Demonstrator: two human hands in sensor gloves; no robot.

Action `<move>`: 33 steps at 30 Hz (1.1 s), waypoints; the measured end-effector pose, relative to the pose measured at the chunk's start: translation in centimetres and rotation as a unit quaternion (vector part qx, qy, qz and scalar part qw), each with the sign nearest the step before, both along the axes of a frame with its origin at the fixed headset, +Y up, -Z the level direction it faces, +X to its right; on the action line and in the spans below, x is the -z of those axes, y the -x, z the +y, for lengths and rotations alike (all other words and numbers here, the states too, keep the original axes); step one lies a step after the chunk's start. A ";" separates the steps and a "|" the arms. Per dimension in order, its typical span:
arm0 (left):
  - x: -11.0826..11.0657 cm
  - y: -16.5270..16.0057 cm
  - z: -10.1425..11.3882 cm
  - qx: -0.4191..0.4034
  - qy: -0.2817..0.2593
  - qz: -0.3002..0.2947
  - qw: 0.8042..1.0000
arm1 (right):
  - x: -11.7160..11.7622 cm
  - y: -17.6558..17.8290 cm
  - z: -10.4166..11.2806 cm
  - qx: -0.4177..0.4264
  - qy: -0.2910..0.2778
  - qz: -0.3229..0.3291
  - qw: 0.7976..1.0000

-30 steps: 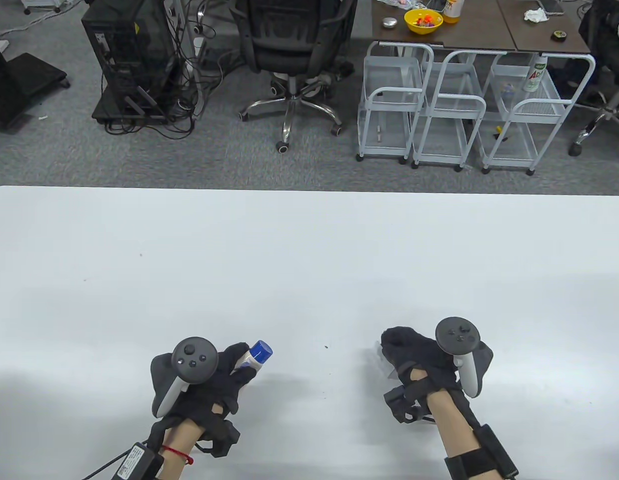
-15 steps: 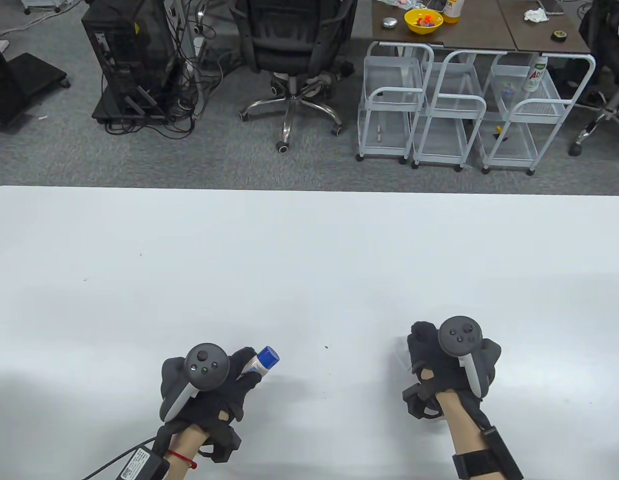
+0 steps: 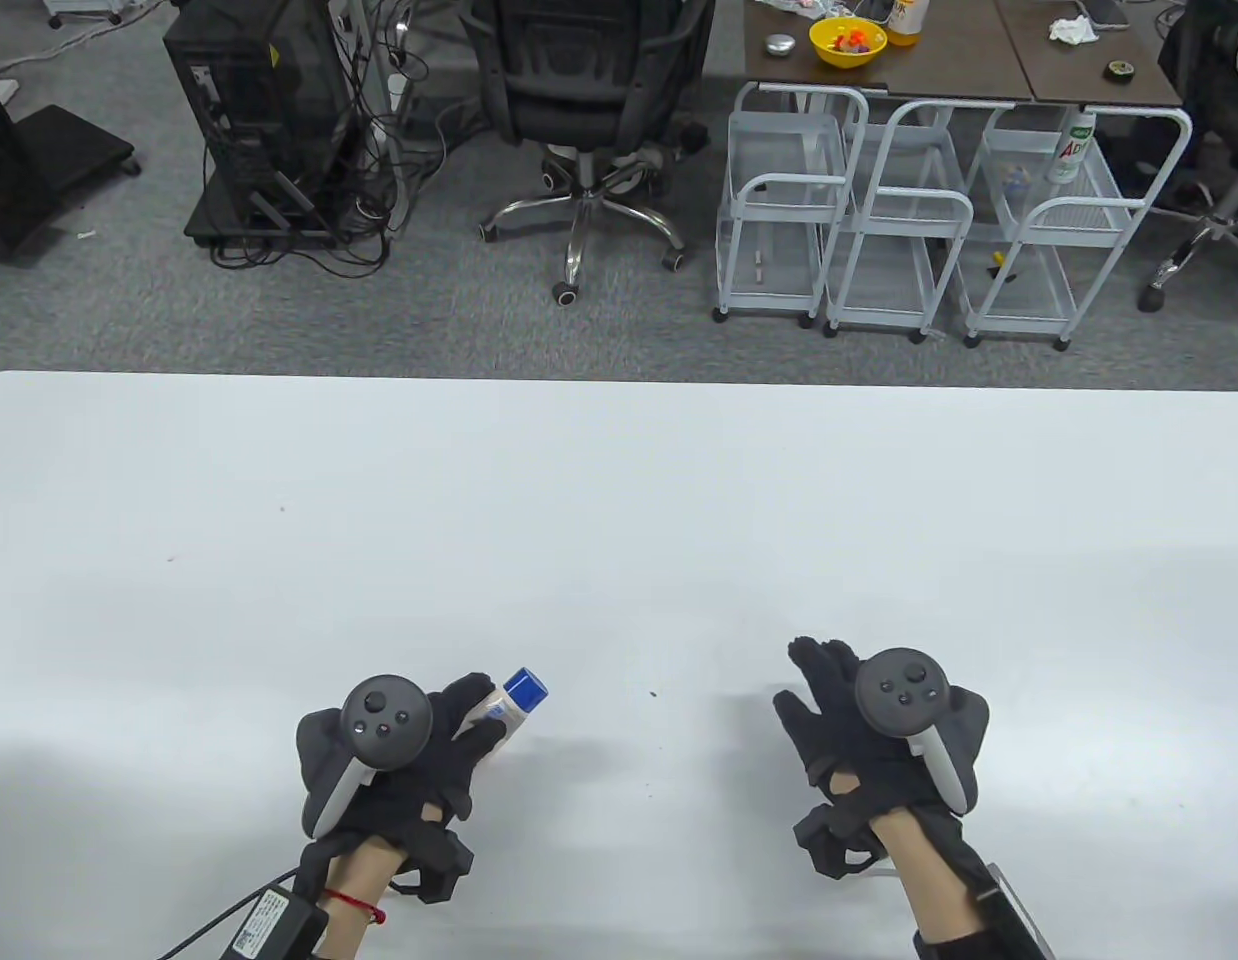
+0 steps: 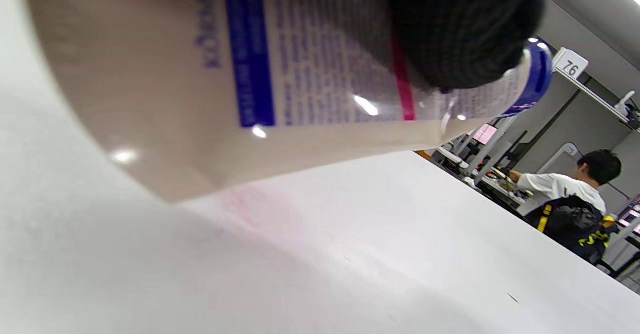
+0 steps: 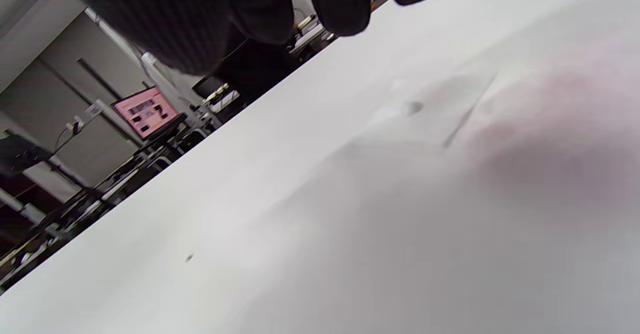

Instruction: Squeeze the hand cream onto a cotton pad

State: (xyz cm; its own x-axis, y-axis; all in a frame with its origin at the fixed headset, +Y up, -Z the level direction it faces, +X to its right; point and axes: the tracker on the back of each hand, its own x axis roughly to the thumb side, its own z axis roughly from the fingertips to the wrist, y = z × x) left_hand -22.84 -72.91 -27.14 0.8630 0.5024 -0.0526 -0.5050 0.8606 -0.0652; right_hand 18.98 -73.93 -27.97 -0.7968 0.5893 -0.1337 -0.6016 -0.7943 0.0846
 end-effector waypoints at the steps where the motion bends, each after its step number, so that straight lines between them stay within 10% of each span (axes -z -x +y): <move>1: 0.1 0.2 0.0 0.011 0.002 0.005 1.000 | -0.2 0.4 0.0 -0.003 0.001 0.010 1.000; 18: 2.3 1.7 -3.3 0.253 0.070 0.054 0.963 | -0.7 2.4 -0.4 -0.032 0.000 0.041 0.999; 33: 1.1 1.4 -0.6 0.176 -0.031 0.034 0.983 | -0.8 1.9 0.0 -0.026 -0.011 0.036 0.999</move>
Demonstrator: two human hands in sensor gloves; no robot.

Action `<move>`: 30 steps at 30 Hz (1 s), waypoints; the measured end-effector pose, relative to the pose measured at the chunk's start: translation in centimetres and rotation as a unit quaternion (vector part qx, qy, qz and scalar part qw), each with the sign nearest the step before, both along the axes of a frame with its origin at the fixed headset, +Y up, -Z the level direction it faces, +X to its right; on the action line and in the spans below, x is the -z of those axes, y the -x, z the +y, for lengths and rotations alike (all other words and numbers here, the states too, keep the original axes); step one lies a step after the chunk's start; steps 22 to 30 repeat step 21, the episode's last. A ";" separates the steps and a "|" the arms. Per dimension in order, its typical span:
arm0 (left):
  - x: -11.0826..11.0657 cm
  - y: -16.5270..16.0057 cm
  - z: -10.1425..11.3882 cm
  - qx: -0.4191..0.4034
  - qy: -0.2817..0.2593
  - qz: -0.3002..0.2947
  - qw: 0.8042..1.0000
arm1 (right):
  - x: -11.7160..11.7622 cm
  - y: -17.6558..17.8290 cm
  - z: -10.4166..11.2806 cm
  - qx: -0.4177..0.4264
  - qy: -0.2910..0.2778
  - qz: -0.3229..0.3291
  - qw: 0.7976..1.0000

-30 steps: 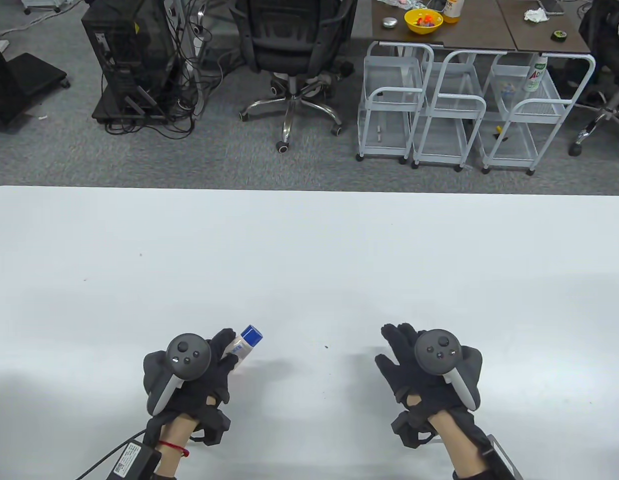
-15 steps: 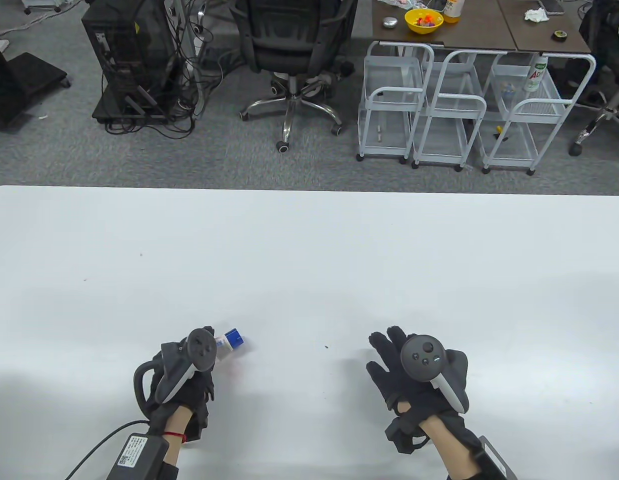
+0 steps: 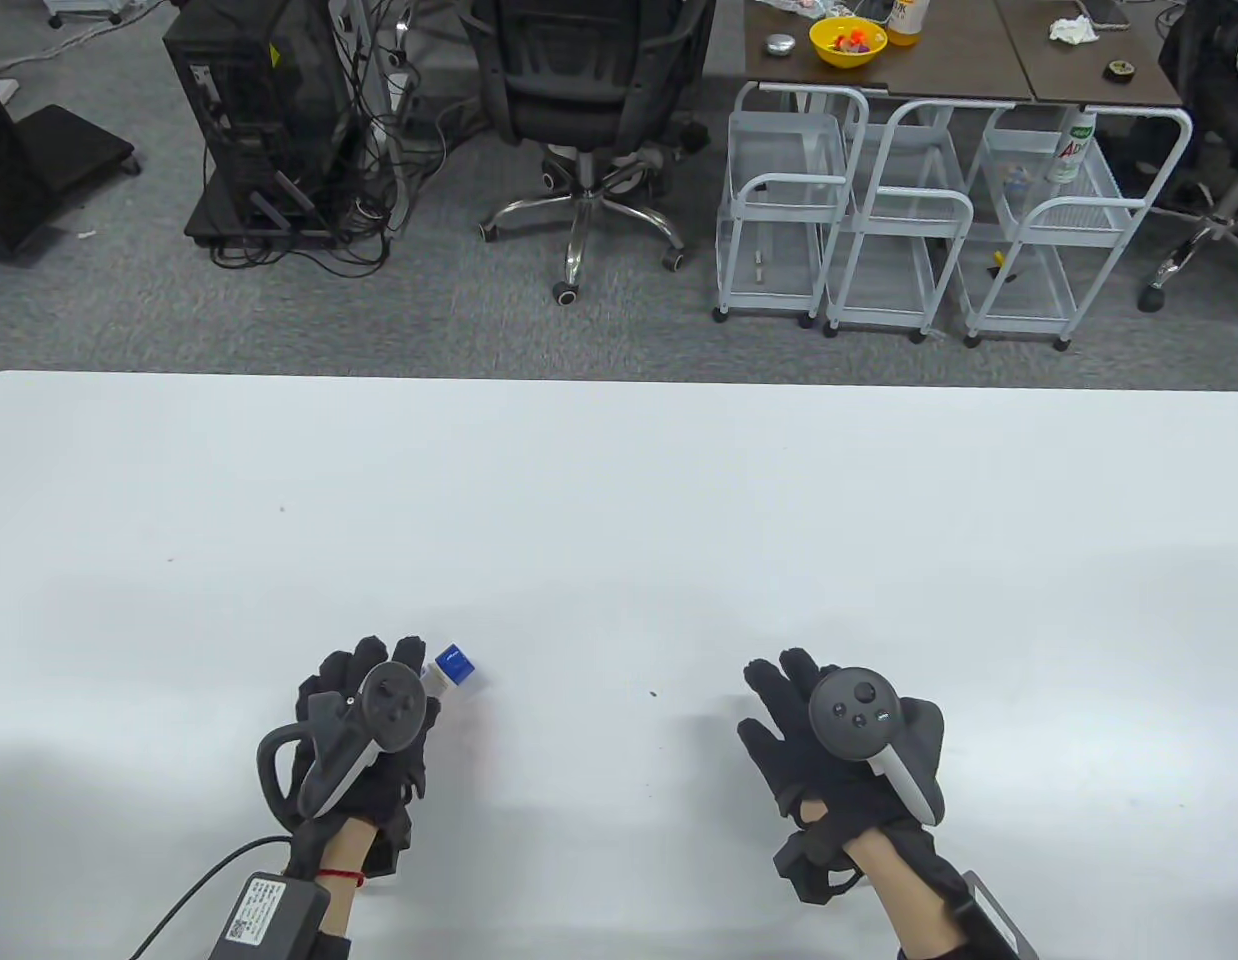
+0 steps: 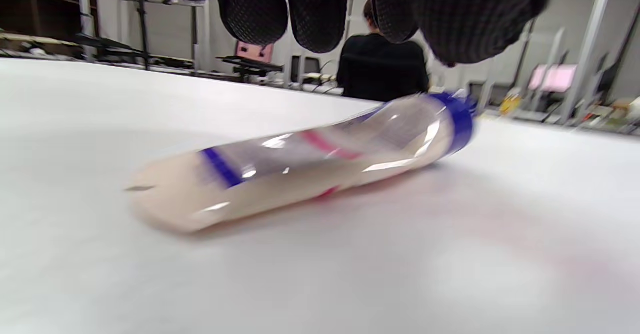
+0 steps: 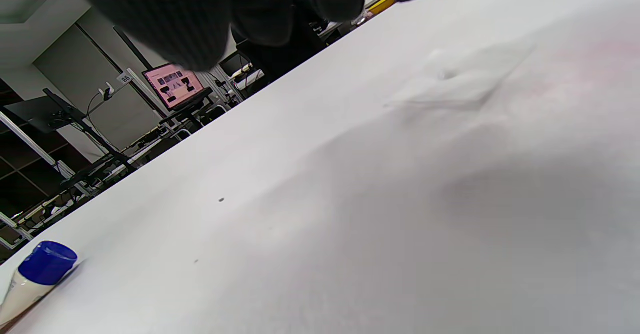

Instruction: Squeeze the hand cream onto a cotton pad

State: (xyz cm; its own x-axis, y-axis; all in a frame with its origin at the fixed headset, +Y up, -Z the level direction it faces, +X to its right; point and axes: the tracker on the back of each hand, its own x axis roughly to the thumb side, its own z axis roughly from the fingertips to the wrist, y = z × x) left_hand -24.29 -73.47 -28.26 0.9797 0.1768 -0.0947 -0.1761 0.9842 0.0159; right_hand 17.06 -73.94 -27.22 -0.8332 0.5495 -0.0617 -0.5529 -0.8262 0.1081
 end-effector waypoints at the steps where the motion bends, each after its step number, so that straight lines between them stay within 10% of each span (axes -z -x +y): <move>1: -0.2 -0.2 0.3 -0.019 -0.010 -0.012 1.000 | -0.1 0.0 0.1 0.002 -0.004 0.001 1.000; 10: -2.9 -3.8 1.9 -0.155 -0.017 -0.163 0.974 | -0.8 1.4 0.0 0.011 -0.022 0.027 0.999; 30: -3.4 -6.1 0.2 -0.054 0.023 -0.176 0.983 | -1.1 2.5 -0.6 -0.017 -0.013 0.055 0.998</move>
